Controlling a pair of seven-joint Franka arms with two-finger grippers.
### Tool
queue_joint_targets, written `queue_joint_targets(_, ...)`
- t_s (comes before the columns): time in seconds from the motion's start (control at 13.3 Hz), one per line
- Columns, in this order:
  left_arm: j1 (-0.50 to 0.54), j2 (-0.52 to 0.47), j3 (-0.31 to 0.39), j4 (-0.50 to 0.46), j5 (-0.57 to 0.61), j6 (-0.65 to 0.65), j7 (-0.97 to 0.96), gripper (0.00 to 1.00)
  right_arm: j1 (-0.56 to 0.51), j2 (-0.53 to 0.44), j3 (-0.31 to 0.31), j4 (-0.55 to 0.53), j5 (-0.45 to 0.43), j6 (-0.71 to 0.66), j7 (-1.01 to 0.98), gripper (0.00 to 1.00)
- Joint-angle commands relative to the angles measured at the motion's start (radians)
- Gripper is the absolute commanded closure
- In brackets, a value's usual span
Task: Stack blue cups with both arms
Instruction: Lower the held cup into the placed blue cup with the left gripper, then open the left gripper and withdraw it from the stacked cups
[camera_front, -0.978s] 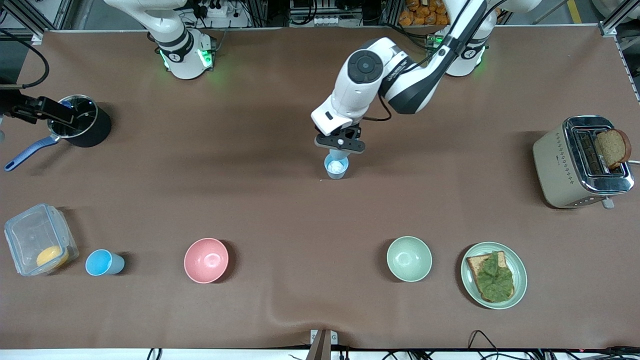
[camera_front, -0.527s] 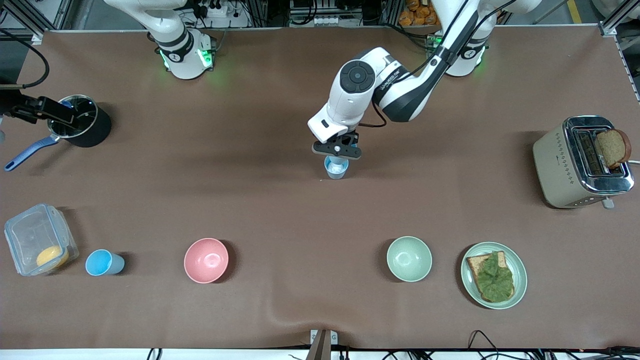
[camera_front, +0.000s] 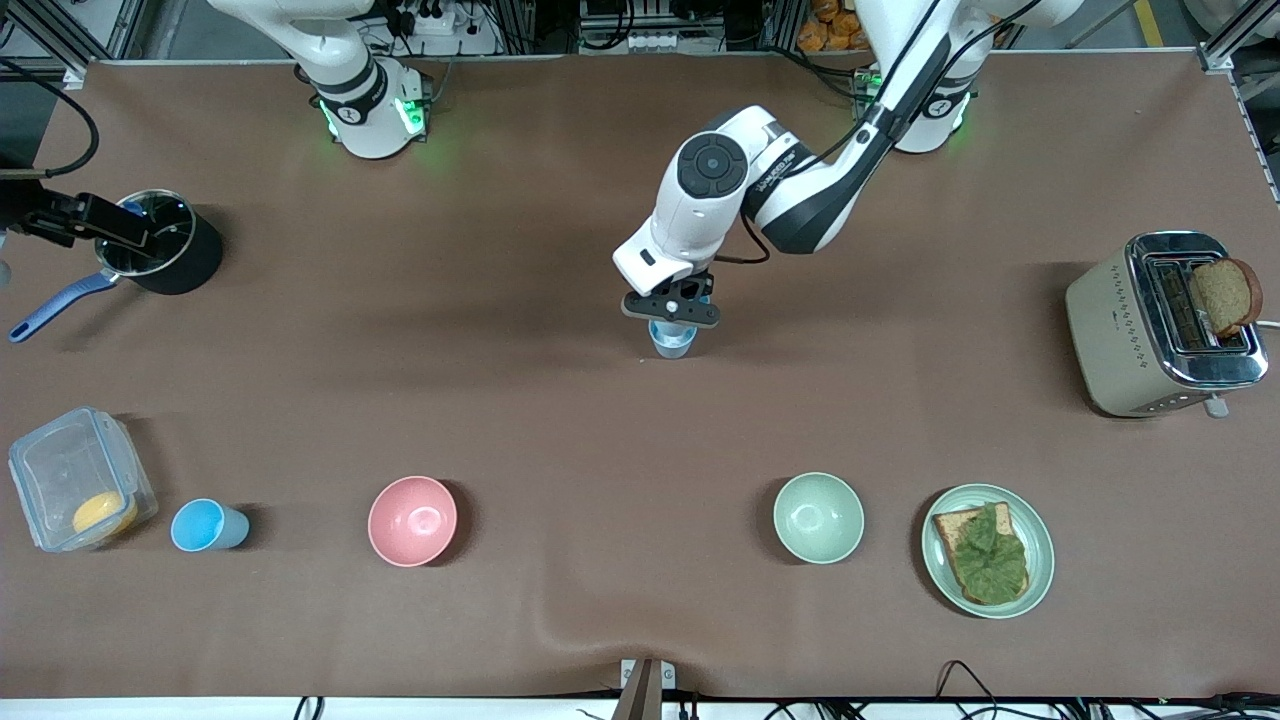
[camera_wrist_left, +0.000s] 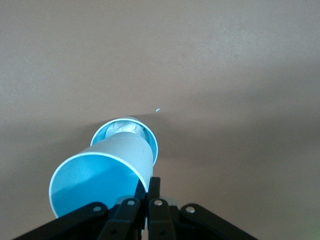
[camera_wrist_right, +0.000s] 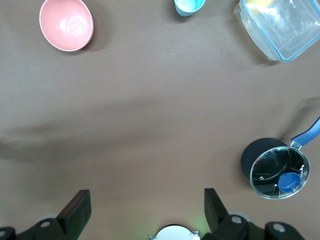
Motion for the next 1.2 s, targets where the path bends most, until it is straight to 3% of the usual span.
queue_joint_targets(0.0,-0.022,0.024,0.017,0.034,0.029,0.0,-0.03,0.93,-0.014,0.009,0.015,0.016,-0.012,-0.013,-0.013,0.0)
queue_joint_targets(0.3,-0.022,0.024,0.029,0.033,0.029,0.002,-0.028,0.58,-0.015,0.008,0.015,0.015,-0.012,-0.027,-0.012,0.0)
queue_joint_targets(0.38,-0.02,0.02,0.031,0.033,0.034,0.002,-0.024,0.01,-0.014,0.008,0.015,0.015,-0.012,-0.033,-0.012,0.0)
queue_joint_targets(0.6,-0.006,-0.012,0.033,0.031,0.052,0.002,-0.028,0.0,-0.014,0.008,0.017,0.015,-0.012,-0.033,-0.012,0.0)
queue_joint_targets(0.83,0.07,-0.078,0.033,0.015,0.073,0.002,-0.019,0.0,-0.016,0.008,0.017,0.015,-0.012,-0.033,-0.012,0.0)
queue_joint_targets(0.98,0.171,-0.173,0.033,-0.033,0.072,0.002,0.008,0.0,-0.013,0.008,0.018,0.016,-0.012,-0.035,-0.009,0.0)
queue_joint_targets(1.13,0.292,-0.347,0.031,-0.113,0.067,0.002,0.019,0.0,-0.007,0.008,0.02,0.019,-0.012,-0.033,-0.007,0.0)
